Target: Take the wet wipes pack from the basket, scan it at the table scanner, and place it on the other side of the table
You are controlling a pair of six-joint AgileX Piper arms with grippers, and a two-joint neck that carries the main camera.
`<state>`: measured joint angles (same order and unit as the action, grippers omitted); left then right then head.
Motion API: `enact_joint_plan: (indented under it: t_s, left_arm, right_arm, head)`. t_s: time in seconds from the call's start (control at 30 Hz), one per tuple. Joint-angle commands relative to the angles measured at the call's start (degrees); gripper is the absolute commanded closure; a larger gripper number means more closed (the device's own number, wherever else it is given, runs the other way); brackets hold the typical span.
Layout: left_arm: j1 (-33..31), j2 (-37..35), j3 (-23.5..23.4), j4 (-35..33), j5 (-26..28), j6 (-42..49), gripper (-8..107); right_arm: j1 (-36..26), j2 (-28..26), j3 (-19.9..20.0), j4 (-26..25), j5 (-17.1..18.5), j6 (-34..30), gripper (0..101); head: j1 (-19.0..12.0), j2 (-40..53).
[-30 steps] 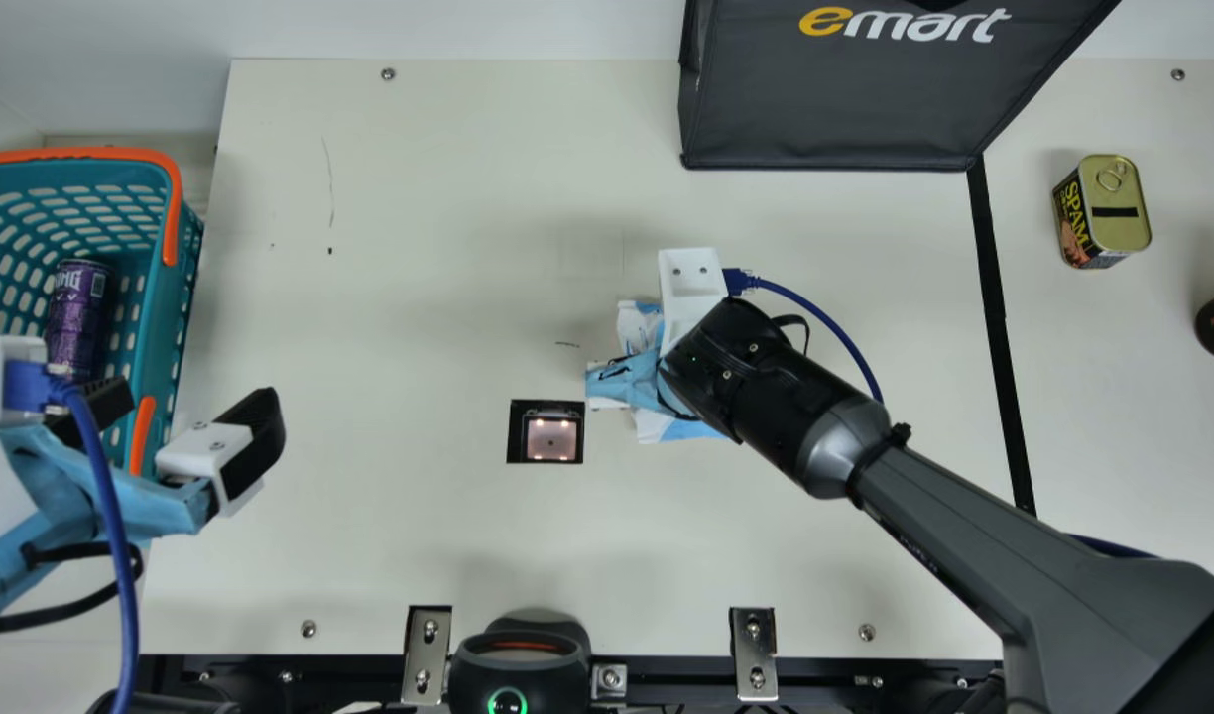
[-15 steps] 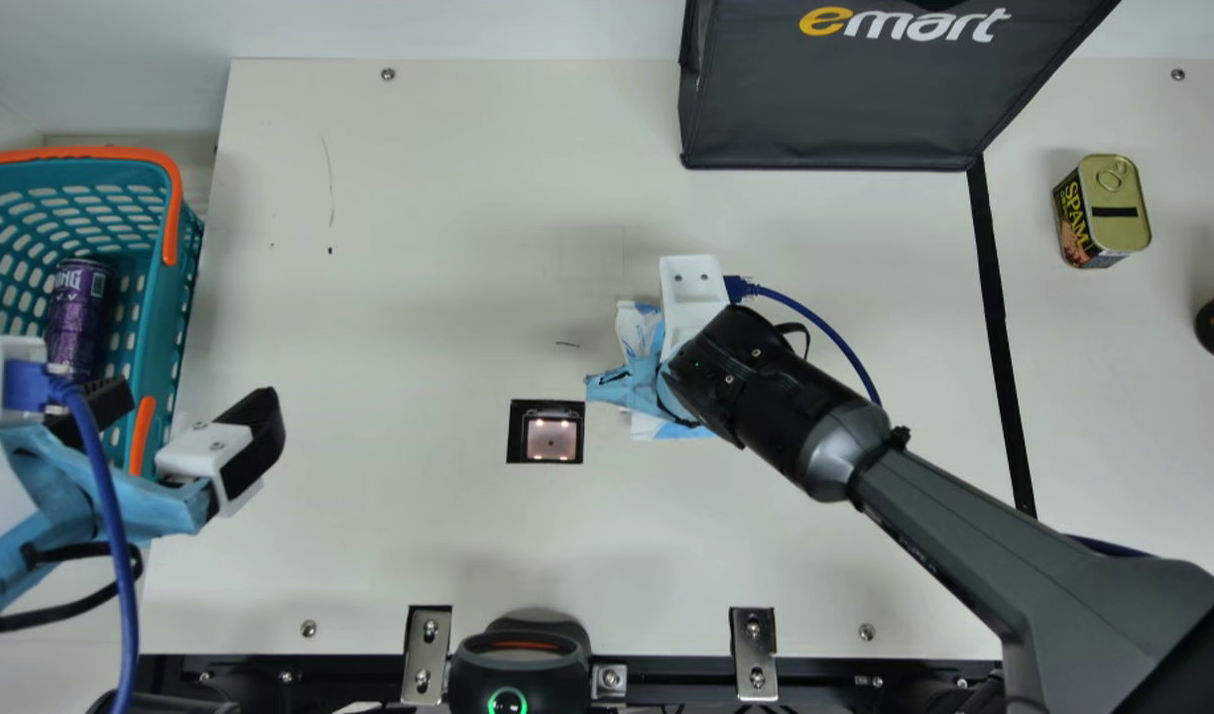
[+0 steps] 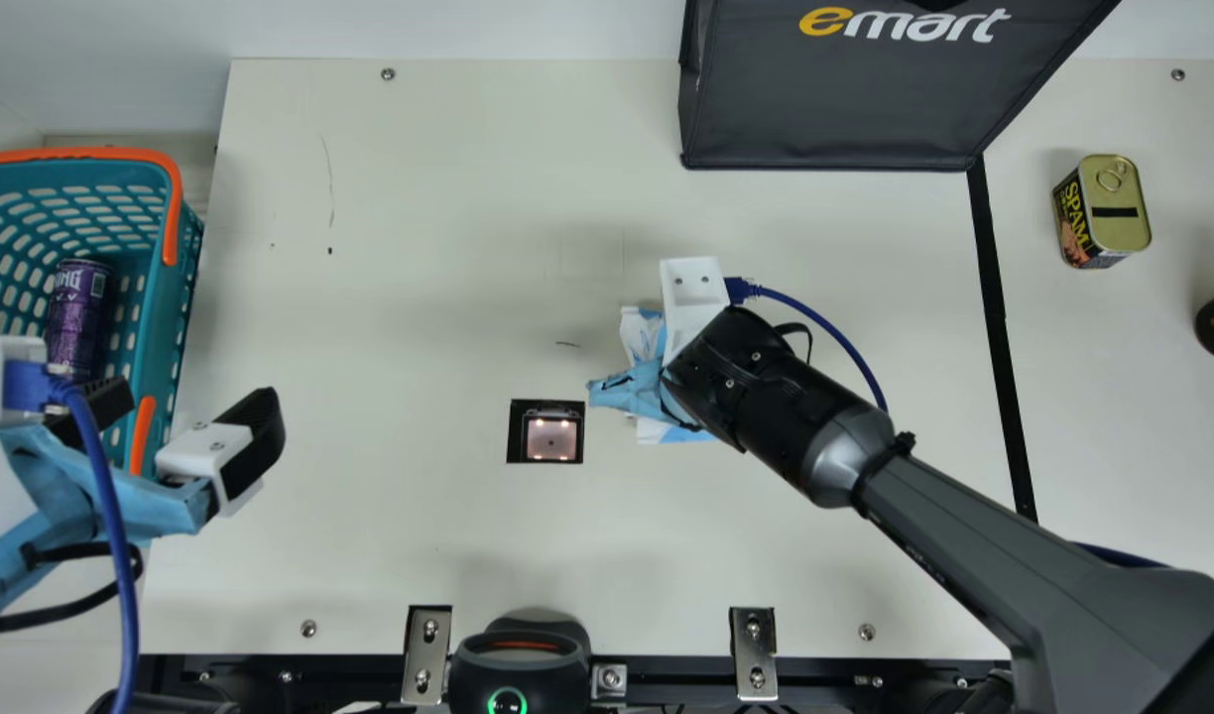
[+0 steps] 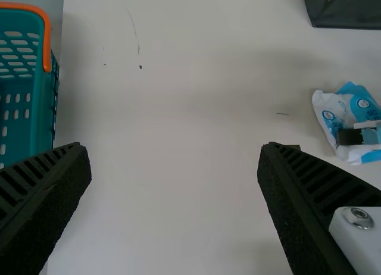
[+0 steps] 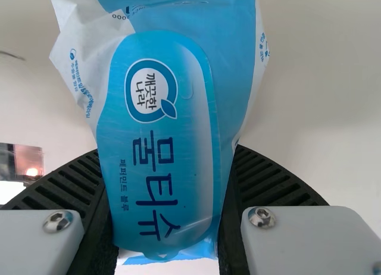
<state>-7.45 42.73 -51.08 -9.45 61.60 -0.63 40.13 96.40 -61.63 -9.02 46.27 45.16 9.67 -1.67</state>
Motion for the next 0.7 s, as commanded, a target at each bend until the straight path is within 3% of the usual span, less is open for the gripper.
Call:
enact_joint_plan:
  t_s: [0.0, 0.43, 0.67]
  left_arm:
    - [0.00, 0.00, 0.00, 0.00, 0.00, 0.00, 9]
    - [0.00, 0.00, 0.00, 0.00, 0.00, 0.00, 9]
    - [0.00, 0.00, 0.00, 0.00, 0.00, 0.00, 9]
  right_arm:
    - [0.05, -0.43, -0.32, -0.55, 0.19, 0.18, 101]
    - [-0.82, -3.72, -2.00, -0.53, 2.14, -1.48, 101]
    - [-4.04, -5.50, -0.86, 1.32, 1.74, -5.18, 101]
  head:
    - [-1.75, 0.09]
    - [-1.75, 0.09]
    - [-1.75, 0.09]
